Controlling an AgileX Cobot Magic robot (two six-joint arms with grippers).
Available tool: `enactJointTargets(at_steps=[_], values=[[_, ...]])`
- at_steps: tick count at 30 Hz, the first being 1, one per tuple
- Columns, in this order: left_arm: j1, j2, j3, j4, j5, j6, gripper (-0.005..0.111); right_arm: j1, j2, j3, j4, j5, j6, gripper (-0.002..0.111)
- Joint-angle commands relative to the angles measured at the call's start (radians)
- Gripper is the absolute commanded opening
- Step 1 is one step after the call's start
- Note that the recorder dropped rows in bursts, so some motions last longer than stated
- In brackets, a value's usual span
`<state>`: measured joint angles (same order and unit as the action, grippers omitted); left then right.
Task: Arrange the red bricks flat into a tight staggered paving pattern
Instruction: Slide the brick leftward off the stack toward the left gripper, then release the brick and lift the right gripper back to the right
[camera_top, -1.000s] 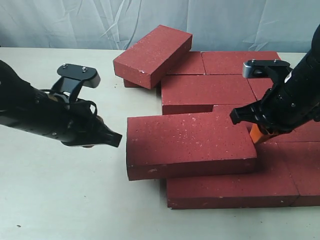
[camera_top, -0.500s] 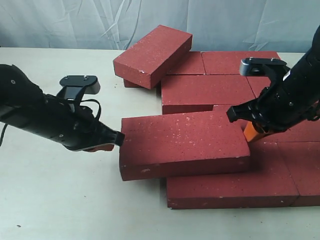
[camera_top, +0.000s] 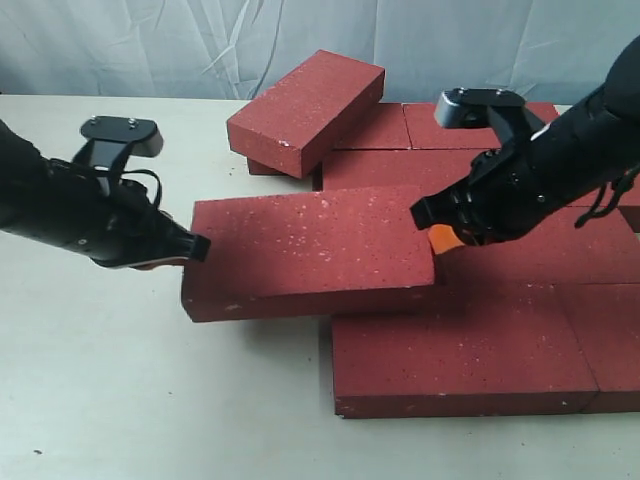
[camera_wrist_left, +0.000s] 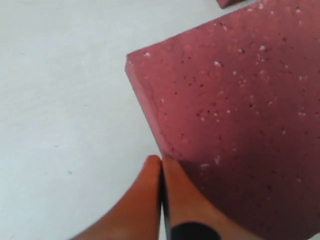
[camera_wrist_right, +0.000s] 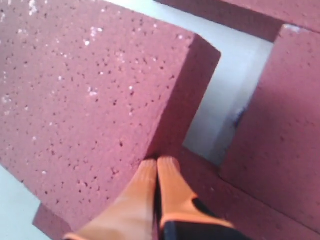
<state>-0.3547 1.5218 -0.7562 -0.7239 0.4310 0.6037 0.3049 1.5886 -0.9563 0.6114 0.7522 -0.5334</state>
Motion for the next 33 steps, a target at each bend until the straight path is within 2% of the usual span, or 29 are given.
enactJointTargets(at_steps=[1, 9, 12, 19, 24, 28, 33], values=[[0.065, -0.037, -0.016, -0.027, 0.054, 0.001, 0.000, 0.123, 0.001, -0.005, 0.199, -0.110, -0.019, -0.001], [0.202, -0.038, -0.007, -0.014, 0.039, 0.001, 0.000, 0.267, 0.070, -0.014, 0.327, -0.338, -0.019, -0.001], [0.237, -0.038, 0.017, -0.014, -0.006, 0.001, 0.000, 0.295, 0.123, -0.046, 0.364, -0.363, -0.019, -0.001], [0.254, 0.008, 0.043, -0.018, -0.073, 0.001, 0.000, 0.323, 0.267, -0.126, 0.368, -0.371, -0.014, -0.001], [0.259, 0.076, 0.043, -0.015, -0.089, 0.001, 0.000, 0.323, 0.324, -0.126, 0.363, -0.368, 0.067, -0.001], [0.295, 0.097, 0.043, 0.012, -0.092, 0.001, 0.000, 0.323, 0.329, -0.126, 0.363, -0.370, 0.078, -0.001], [0.350, 0.110, 0.043, 0.009, -0.084, 0.001, 0.000, 0.323, 0.329, -0.126, 0.333, -0.361, 0.190, -0.001]])
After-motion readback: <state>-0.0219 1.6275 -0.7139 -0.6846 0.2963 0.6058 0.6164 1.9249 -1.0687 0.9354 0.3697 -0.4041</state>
